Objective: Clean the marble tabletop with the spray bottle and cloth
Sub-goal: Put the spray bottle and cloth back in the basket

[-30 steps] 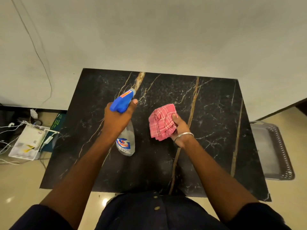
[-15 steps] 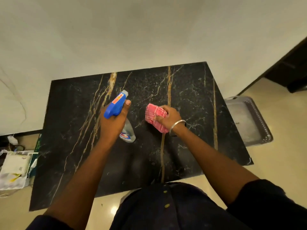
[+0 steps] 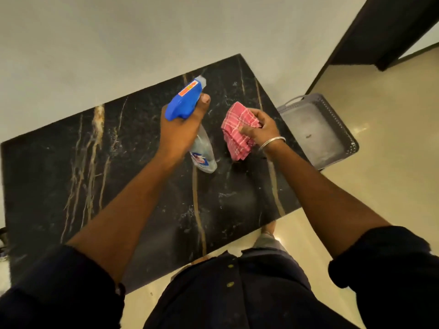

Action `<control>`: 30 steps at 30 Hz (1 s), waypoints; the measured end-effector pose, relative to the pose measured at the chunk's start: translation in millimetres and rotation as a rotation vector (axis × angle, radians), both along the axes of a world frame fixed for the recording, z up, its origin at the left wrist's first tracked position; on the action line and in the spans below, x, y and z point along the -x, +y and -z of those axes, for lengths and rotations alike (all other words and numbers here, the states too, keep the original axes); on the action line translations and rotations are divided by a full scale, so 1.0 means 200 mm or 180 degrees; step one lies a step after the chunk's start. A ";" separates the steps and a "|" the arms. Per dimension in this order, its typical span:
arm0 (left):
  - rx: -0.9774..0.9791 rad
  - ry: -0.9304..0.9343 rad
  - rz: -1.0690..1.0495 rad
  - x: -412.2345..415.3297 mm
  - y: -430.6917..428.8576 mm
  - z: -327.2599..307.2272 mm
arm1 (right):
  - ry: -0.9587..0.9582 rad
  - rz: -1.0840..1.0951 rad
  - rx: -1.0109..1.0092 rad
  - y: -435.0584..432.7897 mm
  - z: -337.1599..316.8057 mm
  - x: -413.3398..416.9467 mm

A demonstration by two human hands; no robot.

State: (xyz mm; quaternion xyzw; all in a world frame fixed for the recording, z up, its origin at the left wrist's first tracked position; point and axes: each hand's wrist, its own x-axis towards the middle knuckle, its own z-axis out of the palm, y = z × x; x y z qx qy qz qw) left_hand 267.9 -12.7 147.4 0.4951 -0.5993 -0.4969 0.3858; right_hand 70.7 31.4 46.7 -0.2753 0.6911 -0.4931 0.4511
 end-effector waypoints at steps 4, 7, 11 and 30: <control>-0.0011 -0.0094 0.0268 0.50 -0.03 0.05 | -0.0153 0.0512 0.0026 0.02 0.04 0.51; 0.0022 -0.0013 0.0548 0.89 -0.07 0.10 | -0.0199 0.0691 -0.0045 0.04 0.10 0.91; -0.0001 0.0070 0.0893 1.36 -0.11 0.20 | -0.0014 0.0796 -0.0170 0.08 0.24 1.35; -0.0171 -0.0012 0.0831 2.09 0.04 1.06 | -0.0020 0.0467 -0.1208 0.31 1.23 1.97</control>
